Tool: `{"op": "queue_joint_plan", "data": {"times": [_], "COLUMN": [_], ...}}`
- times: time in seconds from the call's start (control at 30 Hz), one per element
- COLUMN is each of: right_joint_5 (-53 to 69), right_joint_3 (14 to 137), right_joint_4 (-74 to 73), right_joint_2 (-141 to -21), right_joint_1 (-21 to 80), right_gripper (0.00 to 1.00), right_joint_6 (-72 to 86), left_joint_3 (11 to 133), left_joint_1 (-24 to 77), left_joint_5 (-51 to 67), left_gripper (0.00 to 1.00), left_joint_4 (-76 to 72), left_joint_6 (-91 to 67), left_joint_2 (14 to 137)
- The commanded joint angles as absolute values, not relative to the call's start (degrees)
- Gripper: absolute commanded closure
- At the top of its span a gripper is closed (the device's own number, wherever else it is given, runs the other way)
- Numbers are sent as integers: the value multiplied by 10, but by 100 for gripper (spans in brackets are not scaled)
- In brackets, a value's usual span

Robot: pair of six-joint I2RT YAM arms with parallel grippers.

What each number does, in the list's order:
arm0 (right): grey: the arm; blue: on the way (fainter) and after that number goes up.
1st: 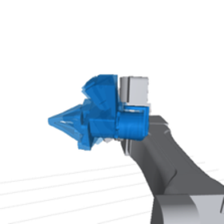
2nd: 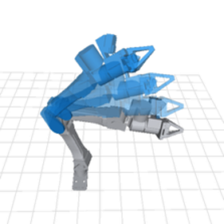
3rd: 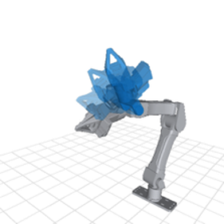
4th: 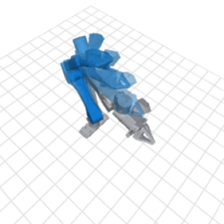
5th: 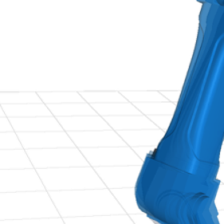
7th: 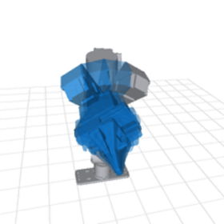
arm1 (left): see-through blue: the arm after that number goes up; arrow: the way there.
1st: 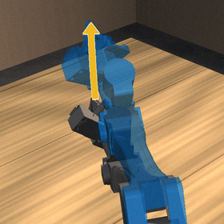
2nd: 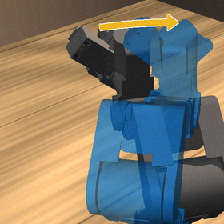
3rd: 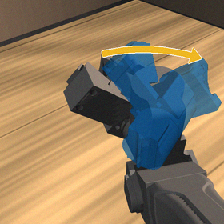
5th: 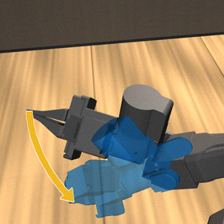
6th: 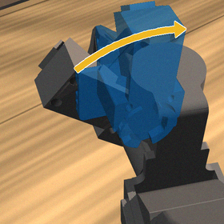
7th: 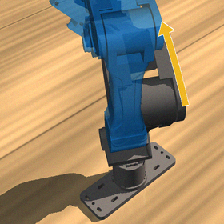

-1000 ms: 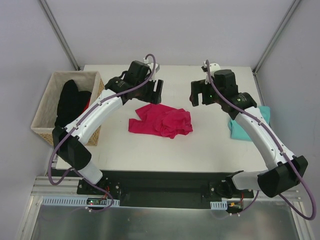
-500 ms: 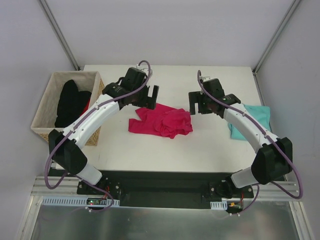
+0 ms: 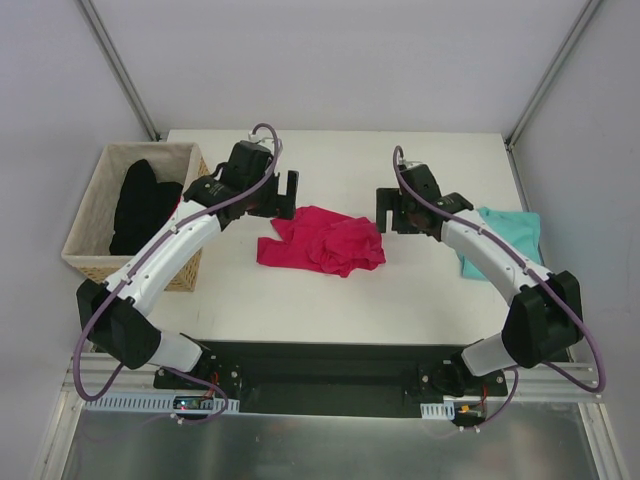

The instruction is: Fold and stack the t-shirts

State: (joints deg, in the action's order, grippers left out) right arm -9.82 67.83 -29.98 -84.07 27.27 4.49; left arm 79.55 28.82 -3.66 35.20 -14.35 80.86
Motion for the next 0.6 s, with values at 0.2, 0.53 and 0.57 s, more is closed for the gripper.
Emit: {"op": "queue_joint_plan", "data": {"times": [0.2,0.53,0.57], "right_joint_5": [-130,-149,-150], "right_joint_3": [698,750,751], "right_joint_4": [-301,-323,-324], "right_joint_2": [-908,-958,-959], "right_joint_1": [371,452,453], "right_gripper": [30,31,30], "right_joint_6": [68,80,82], "left_joint_3": [760,747,748], "left_joint_1": [287,282,282], "left_joint_5": [-43,-40,-40], "left_gripper": [5,5,6], "left_joint_4": [348,348,348], "left_joint_6": [-156,-156,-156], "left_joint_2": [759,742,742]}}
